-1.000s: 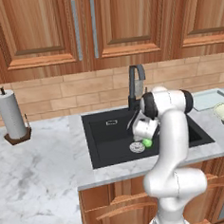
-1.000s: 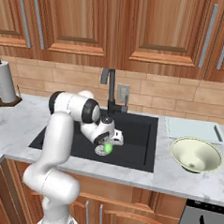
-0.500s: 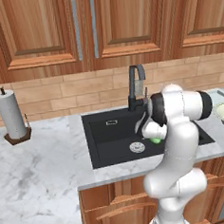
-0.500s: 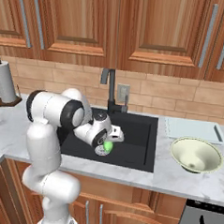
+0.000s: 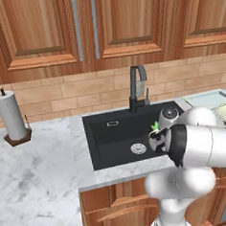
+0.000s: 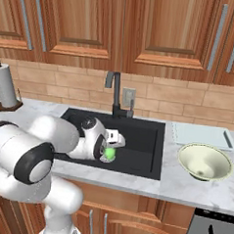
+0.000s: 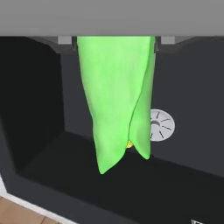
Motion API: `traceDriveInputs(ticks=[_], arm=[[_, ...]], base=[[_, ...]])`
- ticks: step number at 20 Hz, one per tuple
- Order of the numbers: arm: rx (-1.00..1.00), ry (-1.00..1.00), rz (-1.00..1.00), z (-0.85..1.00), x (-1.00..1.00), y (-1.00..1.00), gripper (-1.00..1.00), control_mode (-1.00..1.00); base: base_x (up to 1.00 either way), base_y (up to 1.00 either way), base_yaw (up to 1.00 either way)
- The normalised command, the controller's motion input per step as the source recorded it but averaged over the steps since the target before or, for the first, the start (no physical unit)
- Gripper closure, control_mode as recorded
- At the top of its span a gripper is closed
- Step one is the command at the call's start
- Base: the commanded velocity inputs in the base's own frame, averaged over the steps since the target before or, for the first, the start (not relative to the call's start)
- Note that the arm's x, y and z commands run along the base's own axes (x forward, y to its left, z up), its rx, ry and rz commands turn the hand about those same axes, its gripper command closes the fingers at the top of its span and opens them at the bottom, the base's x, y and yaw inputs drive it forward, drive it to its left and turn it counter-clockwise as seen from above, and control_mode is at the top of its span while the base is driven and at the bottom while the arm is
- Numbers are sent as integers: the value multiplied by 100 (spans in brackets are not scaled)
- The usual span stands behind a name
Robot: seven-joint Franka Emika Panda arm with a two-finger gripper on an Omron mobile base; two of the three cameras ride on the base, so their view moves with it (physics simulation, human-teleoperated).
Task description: Pick the corn from the sink and place it in the bowl. Then pick the bowl and place it in the microwave. Then close the microwave door and press the start button.
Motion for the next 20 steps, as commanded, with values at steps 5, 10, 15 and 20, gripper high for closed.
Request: traceDriveInputs(ticks=[5,10,15,20], arm=[[-3,0,0,100,-38,0,100,-100],[-3,3,0,100,-36,0,100,-100],[-1,5,0,100,-30,-7,100,-100],[0,1,1,49,-39,-70,100,-100]], base=[[0,0,0],[0,0,0],[0,0,0],[0,0,0]])
